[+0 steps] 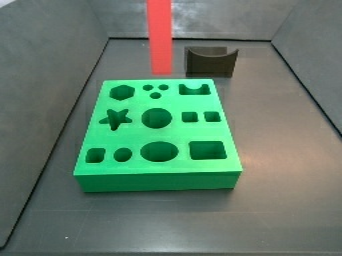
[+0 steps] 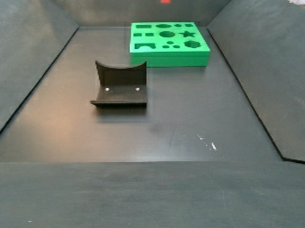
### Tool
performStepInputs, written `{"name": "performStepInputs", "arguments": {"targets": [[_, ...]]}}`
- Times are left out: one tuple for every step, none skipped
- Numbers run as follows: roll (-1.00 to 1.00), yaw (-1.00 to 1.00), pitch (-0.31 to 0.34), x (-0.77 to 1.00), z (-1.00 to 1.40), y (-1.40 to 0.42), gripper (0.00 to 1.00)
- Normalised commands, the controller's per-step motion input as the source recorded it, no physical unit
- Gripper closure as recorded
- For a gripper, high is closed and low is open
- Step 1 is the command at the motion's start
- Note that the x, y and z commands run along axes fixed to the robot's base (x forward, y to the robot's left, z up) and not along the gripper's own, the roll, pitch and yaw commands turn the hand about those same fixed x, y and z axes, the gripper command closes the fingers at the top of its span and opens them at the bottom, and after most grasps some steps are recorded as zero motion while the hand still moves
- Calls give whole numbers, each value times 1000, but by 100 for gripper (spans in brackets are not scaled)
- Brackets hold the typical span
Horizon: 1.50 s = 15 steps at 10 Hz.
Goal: Insert the double-square object.
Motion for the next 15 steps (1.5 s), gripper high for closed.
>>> {"name": "performStepInputs", "arguments": {"targets": [[0, -1000, 0, 0, -217, 0, 100], [4, -1000, 0, 0, -263, 0, 100], [11, -1000, 0, 60, -297, 0, 100], [3, -1000, -14, 126, -291, 0, 100], [6, -811, -4, 357, -269, 0, 100], [0, -680, 0, 509, -214, 0, 100], [0, -674, -3, 520, -234, 0, 100], [17, -660, -6, 537, -277, 0, 100], [37, -680, -9, 514, -314, 0, 100], [40, -674, -6, 526, -323, 0, 100], [41, -629, -7, 574, -323, 0, 100], [43, -617, -7, 580, -320, 0, 100], [41, -611, -6, 589, -317, 0, 100], [14, -703, -4, 483, -274, 0, 100], [0, -1000, -3, 51, -169, 0, 100]]}}
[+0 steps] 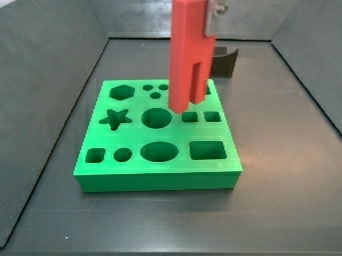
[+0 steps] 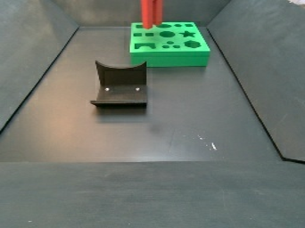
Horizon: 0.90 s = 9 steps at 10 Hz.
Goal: Insert the double-square object.
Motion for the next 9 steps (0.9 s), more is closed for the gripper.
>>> {"name": "performStepInputs", "arguments": {"targets": [[0, -1000, -3, 34, -169, 0, 100], [0, -1000, -1, 31, -169, 0, 100], [0, -1000, -1, 34, -166, 0, 100], [0, -1000, 0, 43, -109, 0, 100], [-10, -1000, 0, 80, -63, 0, 100], [-19, -971, 0, 157, -34, 0, 100], [-60, -857, 0, 283, 0, 0, 100], [-56, -660, 0, 497, 0, 0, 100], [0, -540, 0, 577, -149, -123, 100]]}}
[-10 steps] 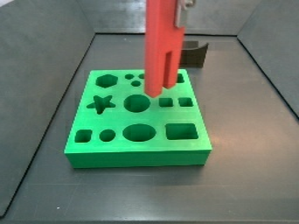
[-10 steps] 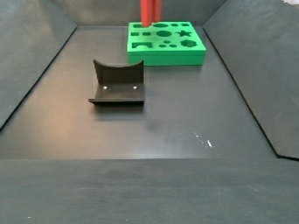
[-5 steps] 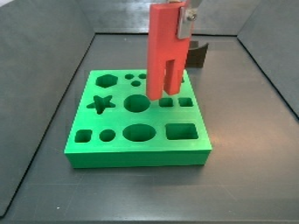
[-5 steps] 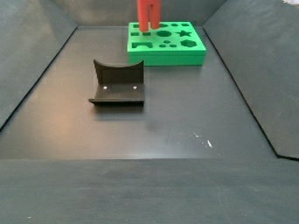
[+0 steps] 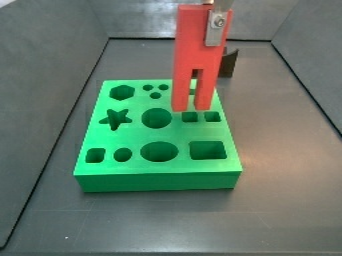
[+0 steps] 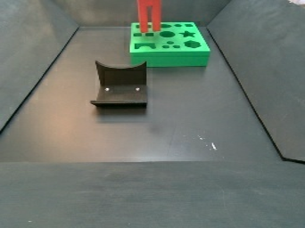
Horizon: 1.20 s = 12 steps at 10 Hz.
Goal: Insert the double-square object.
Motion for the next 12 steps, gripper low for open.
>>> {"name": "performStepInputs", "arguments": {"targets": [[14, -440, 0, 591, -397, -311, 100], [127, -309, 23, 423, -289, -340, 100], [109, -223, 19, 194, -177, -140, 100], [127, -306, 54, 240, -109, 0, 100], [193, -383, 109, 311, -40, 0, 100], [144, -229, 50, 100, -146, 0, 100], [37, 0, -59, -194, -249, 0, 100], [0, 249, -116, -237, -277, 0, 100], [0, 369, -127, -169, -240, 106, 100], [0, 420, -111, -77, -211, 131, 100], [17, 389, -94, -54, -166, 97, 100], [60, 297, -51, 0, -171, 0, 100]]}}
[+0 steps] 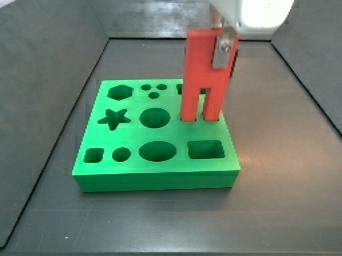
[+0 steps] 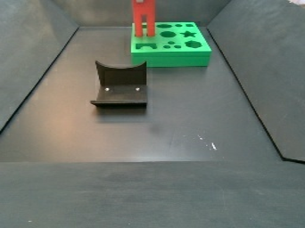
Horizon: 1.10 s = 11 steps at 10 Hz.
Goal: Insert the double-square object.
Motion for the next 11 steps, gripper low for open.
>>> {"name": "performStepInputs", "arguments": {"targets": [[56, 131, 0, 29, -226, -46, 100], [104, 0, 0, 0, -266, -211, 100], [127, -157, 0, 34, -249, -306, 100], [97, -260, 16, 71, -209, -271, 100], [83, -263, 29, 77, -186, -217, 100], [87, -274, 36, 80, -169, -189, 100], [89, -277, 33, 66, -180, -180, 100], [80, -249, 24, 57, -200, -151, 100], [37, -191, 4, 43, -197, -97, 100], [0, -109, 0, 0, -189, -23, 100], [-9, 0, 0, 0, -134, 0, 100]]}}
